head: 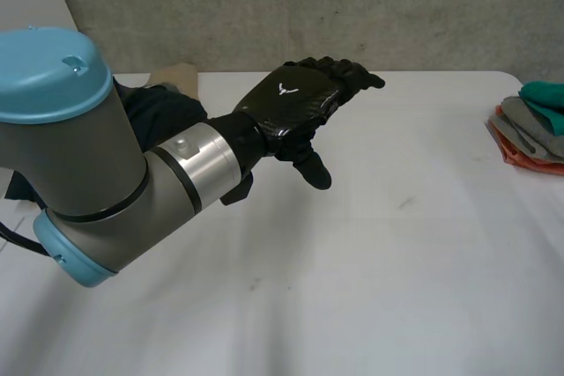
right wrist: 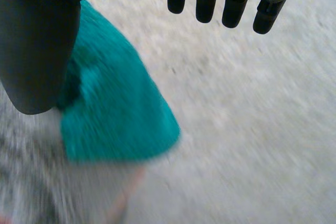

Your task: Fold the laundry.

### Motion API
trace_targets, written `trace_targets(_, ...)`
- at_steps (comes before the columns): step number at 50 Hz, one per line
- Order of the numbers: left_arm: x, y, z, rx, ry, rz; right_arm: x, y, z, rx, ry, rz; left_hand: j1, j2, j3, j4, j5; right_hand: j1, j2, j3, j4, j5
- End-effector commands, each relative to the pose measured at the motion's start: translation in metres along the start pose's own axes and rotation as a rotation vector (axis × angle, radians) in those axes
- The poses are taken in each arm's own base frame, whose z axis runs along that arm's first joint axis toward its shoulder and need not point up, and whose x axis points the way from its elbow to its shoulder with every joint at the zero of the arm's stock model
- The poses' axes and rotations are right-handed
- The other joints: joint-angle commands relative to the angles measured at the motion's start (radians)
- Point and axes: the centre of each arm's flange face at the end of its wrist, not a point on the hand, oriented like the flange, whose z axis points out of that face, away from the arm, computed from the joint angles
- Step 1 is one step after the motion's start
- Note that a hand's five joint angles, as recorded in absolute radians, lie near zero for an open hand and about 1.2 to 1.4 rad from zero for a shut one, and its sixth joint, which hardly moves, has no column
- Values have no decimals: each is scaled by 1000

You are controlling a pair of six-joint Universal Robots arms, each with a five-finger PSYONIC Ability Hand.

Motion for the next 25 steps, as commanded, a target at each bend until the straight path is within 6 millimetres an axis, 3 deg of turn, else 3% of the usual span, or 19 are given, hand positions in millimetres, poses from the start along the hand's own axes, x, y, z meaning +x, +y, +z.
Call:
trace_targets(1, 7, -10, -3, 22, 13, 8, 39, -15, -37, -246, 171, -202, 36, 26, 21, 28, 12, -55, -41, -42, -43, -44)
trace_targets(3, 7, -12, -4, 26, 13, 10, 59, -29, -48, -331, 307, -349, 36, 26, 21, 28, 12, -55, -41, -42, -43, -44)
trace_targets(6, 8, -14, -5, 31, 9, 13, 75, -61, -50, -362, 490, -528, 33, 23, 18, 25, 9, -55, -41, -42, -43, -44)
trace_targets(7, 7, -15, -6, 35, 6, 15, 76, -63, -50, -362, 521, -544, 33, 23, 18, 25, 9, -55, -41, -42, -43, -44)
trace_targets(9, 5, -24, -9, 55, -16, 26, 74, -76, -44, -310, 565, -566, 30, 20, 15, 23, 6, -55, -41, -42, -43, -44)
trace_targets(13, -10, -48, -16, 114, -135, 52, 44, -128, -26, -66, 565, -552, 41, 32, 27, 34, 18, -55, -41, -42, -43, -44)
trace_targets(14, -17, -51, -18, 120, -174, 56, 25, -154, -26, 44, 550, -518, 41, 32, 27, 34, 18, -55, -41, -42, -43, -44)
trace_targets(17, -47, -59, -27, 139, -344, 79, -11, -178, -27, 163, 479, -442, 36, 26, 21, 28, 12, -55, -41, -42, -43, -44)
trace_targets(18, -55, -59, -29, 137, -381, 87, -39, -187, -27, 226, 402, -401, 33, 23, 18, 25, 9, -55, -41, -42, -43, -44)
trace_targets(20, -85, -57, -36, 123, -495, 140, -70, -192, -28, 273, 310, -373, 9, 0, -5, 2, -15, -55, -41, -42, -43, -44)
trace_targets(21, -97, -56, -40, 110, -532, 166, -110, -192, -34, 308, 202, -348, 6, -3, -8, -1, -18, -55, -41, -42, -43, -44)
trace_targets(23, -133, -47, -51, 50, -629, 263, -138, -191, -42, 326, 124, -339, 6, -3, -8, -1, -18, -55, -41, -42, -43, -44)
trace_targets(24, -141, -43, -54, 24, -651, 298, -150, -189, -46, 329, 88, -336, 6, -3, -8, -1, -18, -55, -41, -42, -43, -44)
trace_targets(25, -150, -36, -57, -10, -672, 331, -177, -182, -57, 326, 17, -330, 3, -6, -11, -4, -21, -55, -41, -42, -43, -44)
